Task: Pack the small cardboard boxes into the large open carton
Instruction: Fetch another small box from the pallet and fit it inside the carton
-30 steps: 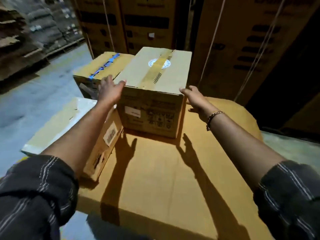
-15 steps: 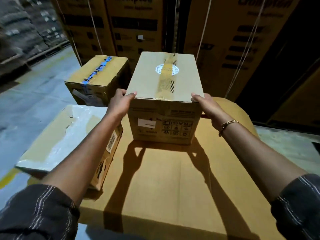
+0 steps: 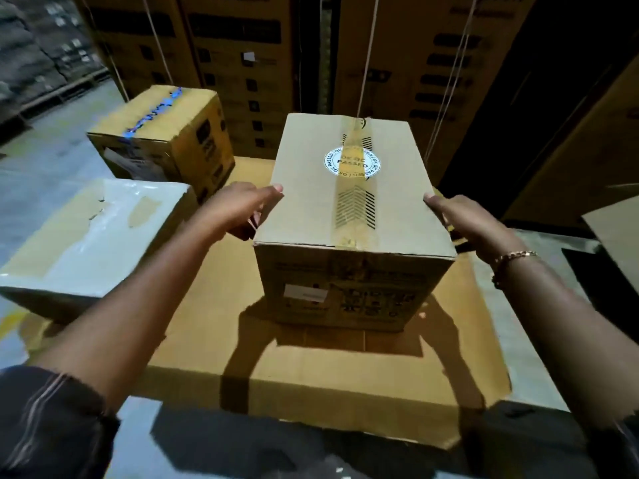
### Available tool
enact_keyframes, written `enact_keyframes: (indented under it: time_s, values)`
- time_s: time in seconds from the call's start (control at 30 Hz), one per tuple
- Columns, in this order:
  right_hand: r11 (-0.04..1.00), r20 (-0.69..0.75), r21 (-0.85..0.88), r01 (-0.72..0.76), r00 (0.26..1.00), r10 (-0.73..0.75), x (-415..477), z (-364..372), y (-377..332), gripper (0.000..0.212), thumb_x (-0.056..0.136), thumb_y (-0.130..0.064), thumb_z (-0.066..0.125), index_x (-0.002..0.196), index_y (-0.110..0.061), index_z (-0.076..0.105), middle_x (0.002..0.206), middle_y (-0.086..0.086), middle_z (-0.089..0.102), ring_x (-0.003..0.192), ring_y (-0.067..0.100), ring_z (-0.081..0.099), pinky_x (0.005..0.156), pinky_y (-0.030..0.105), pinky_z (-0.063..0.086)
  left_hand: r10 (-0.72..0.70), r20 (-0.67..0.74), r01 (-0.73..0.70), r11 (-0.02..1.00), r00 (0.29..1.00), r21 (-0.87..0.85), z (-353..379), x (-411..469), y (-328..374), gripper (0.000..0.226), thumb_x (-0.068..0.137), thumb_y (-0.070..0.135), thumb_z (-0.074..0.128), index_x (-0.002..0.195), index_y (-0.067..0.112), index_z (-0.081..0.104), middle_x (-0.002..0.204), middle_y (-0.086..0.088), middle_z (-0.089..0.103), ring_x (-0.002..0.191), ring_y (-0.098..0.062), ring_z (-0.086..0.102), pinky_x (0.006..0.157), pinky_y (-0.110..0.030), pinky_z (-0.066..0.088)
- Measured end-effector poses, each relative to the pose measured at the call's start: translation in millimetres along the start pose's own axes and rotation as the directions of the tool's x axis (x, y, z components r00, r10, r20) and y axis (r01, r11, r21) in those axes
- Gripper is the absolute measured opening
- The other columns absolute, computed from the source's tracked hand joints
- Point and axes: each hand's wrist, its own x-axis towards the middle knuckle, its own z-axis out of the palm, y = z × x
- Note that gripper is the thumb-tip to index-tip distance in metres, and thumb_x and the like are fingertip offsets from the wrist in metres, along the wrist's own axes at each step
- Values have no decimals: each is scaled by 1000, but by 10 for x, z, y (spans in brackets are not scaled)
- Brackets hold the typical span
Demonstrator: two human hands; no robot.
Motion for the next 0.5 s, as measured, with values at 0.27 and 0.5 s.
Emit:
enact_keyframes:
  time_s: [0.27, 0.5]
  values:
    - [959, 335, 252, -132, 941, 41, 472, 53, -83, 73, 68, -78, 65, 118, -25, 68, 112, 5, 78, 106, 32, 74, 102, 59, 52, -80, 276, 191, 895, 958, -404, 262, 242, 292, 29, 96, 48, 62, 106, 22, 68, 114, -4, 75, 78, -11, 76, 65, -22, 58]
    - [964, 119, 267, 1, 992, -34, 411, 91, -134, 55, 78, -71, 64, 107, -26, 71, 102, 1, 80, 93, 27, 77, 91, 53, 59, 49, 169, 30, 900, 984, -434, 234, 382, 177, 56, 85, 52, 75, 127, 16, 67, 114, 1, 77, 101, -17, 74, 97, -34, 55]
